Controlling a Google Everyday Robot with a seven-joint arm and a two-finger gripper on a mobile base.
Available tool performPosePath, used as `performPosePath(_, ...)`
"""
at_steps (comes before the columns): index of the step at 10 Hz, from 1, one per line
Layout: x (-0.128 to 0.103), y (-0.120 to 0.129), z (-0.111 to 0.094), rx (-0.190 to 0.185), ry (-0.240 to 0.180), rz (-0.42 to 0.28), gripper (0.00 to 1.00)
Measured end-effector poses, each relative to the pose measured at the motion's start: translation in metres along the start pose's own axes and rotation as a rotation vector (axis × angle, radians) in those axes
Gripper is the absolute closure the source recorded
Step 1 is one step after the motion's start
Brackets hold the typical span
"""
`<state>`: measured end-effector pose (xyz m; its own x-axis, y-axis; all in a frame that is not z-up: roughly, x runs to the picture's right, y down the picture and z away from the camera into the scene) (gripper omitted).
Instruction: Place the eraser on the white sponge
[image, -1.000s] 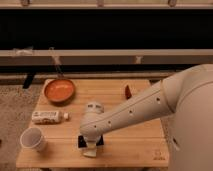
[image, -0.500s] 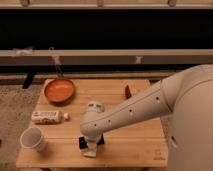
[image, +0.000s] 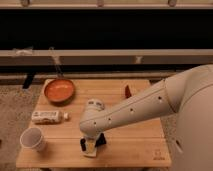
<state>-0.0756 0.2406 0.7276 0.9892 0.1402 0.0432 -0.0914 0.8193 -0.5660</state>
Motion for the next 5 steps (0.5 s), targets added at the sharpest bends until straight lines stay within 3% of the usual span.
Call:
performPosePath(3, -0.001, -0.038, -0.017, 0.041, -0.013, -0.012, 0.2)
performPosePath(5, 0.002, -0.045, -0.018, 0.046, -0.013, -0.008, 0.2)
